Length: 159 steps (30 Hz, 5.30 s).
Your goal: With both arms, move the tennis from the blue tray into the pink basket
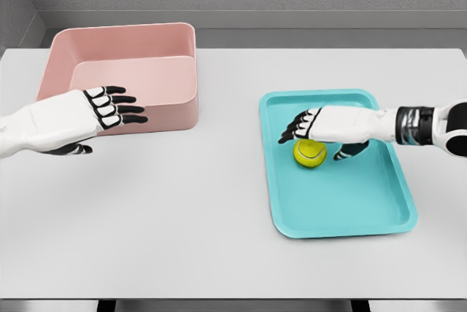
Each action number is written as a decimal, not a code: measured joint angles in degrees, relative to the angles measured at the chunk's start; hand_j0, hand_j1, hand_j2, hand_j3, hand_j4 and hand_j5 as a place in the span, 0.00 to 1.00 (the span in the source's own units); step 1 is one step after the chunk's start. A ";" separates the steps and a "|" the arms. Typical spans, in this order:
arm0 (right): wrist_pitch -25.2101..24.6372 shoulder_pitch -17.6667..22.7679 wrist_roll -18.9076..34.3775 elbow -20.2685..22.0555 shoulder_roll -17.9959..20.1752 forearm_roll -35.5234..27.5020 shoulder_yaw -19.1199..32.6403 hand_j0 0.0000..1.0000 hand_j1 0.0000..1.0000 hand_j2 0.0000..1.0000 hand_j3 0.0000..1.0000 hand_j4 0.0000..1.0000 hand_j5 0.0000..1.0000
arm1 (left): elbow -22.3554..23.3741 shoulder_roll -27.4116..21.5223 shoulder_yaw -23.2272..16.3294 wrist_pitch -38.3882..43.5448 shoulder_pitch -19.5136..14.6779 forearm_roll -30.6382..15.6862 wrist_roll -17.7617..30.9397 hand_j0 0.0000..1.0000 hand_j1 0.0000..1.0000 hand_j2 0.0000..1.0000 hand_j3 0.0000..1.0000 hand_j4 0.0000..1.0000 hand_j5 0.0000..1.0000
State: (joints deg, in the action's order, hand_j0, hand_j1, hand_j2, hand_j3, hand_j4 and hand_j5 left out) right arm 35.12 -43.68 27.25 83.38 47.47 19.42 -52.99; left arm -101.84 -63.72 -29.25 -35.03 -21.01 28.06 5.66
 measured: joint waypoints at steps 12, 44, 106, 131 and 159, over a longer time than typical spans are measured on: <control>0.00 0.44 -0.02 -1.08 -1.13 0.86 -1.32 0.82 0.82 0.82 0.82 0.82 0.82 | -0.07 -0.35 0.04 0.00 0.00 -0.01 0.00 1.00 1.00 1.00 1.00 1.00 1.00; 0.00 -0.09 0.03 -0.74 -1.12 2.48 -0.60 0.35 0.35 0.35 0.35 0.35 0.35 | -0.55 -1.49 0.12 0.00 -0.09 -0.38 0.00 1.00 1.00 1.00 1.00 1.00 1.00; 0.06 -3.16 6.19 -2.86 -33.22 17.47 -2.27 0.24 0.24 0.24 0.24 0.24 0.24 | -1.26 -4.43 0.57 0.01 -0.09 -1.28 -0.09 1.00 1.00 1.00 1.00 1.00 1.00; 0.03 -2.81 6.20 3.90 -30.03 16.93 3.07 1.00 1.00 1.00 1.00 1.00 1.00 | -1.26 -5.00 0.66 0.01 0.18 -1.25 -0.08 1.00 1.00 1.00 1.00 1.00 1.00; 0.04 35.95 5.72 8.76 -14.85 -3.65 59.34 1.00 1.00 1.00 1.00 1.00 1.00 | -1.16 10.18 -9.18 -0.01 -4.83 4.35 4.84 1.00 1.00 1.00 1.00 1.00 1.00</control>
State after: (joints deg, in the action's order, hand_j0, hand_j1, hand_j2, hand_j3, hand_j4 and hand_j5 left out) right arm 35.17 -7.74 32.97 92.15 32.62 15.77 6.35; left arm -103.00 -53.53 -38.43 -35.04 -25.84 32.41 10.50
